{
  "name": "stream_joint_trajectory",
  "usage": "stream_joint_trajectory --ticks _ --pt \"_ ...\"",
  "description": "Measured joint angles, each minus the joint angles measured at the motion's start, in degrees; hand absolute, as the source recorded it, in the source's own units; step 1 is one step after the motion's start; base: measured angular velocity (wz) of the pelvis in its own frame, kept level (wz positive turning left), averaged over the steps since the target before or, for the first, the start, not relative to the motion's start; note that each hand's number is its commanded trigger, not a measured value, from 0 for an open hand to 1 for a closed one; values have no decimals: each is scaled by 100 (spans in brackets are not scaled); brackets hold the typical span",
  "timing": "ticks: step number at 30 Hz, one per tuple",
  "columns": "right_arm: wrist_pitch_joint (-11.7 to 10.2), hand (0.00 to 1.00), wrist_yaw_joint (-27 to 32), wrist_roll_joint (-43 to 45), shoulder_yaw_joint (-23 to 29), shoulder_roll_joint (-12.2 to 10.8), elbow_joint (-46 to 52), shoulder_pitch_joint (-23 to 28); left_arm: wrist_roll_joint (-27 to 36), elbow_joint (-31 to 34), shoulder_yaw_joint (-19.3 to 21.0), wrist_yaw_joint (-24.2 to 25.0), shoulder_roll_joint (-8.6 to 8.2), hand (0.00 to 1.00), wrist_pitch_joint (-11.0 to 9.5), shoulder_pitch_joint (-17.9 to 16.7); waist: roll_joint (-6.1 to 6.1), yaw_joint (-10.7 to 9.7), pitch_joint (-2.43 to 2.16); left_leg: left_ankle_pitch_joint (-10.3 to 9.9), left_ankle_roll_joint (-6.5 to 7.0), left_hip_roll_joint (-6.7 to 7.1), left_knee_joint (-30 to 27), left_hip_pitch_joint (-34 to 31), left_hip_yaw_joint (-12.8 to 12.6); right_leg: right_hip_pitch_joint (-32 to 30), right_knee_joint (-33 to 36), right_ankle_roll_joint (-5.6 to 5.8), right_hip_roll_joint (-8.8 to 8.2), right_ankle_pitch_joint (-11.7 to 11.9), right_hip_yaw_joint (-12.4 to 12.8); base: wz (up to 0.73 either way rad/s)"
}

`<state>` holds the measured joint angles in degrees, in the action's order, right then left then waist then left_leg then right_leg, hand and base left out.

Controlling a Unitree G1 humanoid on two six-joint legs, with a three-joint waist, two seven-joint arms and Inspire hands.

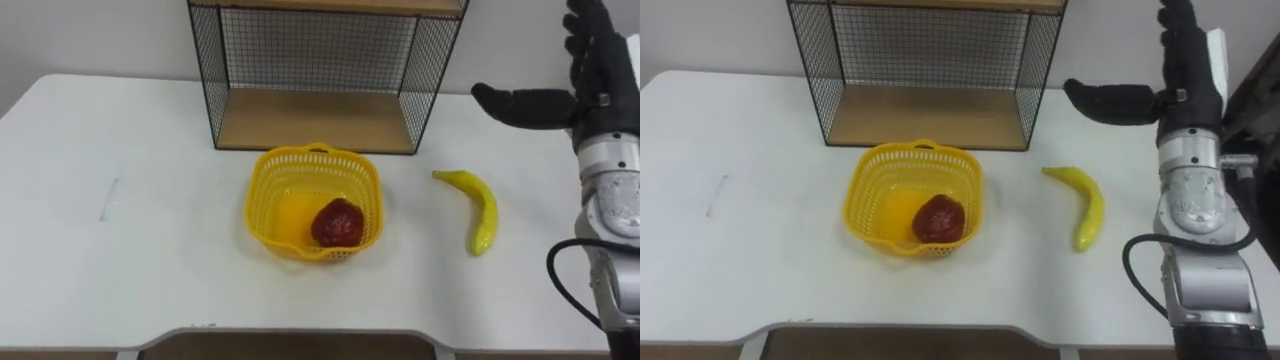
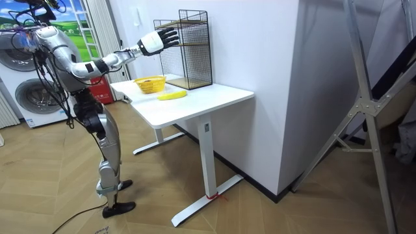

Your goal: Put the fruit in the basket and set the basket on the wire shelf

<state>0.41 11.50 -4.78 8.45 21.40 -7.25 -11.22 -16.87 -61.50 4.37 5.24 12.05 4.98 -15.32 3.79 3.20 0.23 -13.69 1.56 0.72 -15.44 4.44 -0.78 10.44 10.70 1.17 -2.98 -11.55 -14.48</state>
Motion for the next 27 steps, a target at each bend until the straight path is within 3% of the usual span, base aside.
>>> stream_joint_trajectory --ticks 4,9,18,27 --pt "64 0 176 0 -1 1 -600 -1 46 96 -12 1 -12 0 107 68 58 -12 -3 0 0 0 0 -34 -5 -40 4 0 -5 0 9 0" --pt "110 0 132 31 -26 1 -1003 -3 44 96 -4 1 -12 0 249 54 19 -15 4 1 1 1 6 -54 -2 -56 -3 0 -3 0 31 0" --pt "351 0 -405 -53 -117 140 -2136 -251 20 181 0 3 -7 0 391 9 23 27 -12 2 1 -3 18 -102 -25 -130 -4 0 -1 0 34 0" --pt "456 0 -827 -42 -298 185 -2177 -347 -10 199 2 34 0 0 457 42 75 42 -40 2 1 -5 18 -90 -38 -123 -3 0 -1 0 42 0"
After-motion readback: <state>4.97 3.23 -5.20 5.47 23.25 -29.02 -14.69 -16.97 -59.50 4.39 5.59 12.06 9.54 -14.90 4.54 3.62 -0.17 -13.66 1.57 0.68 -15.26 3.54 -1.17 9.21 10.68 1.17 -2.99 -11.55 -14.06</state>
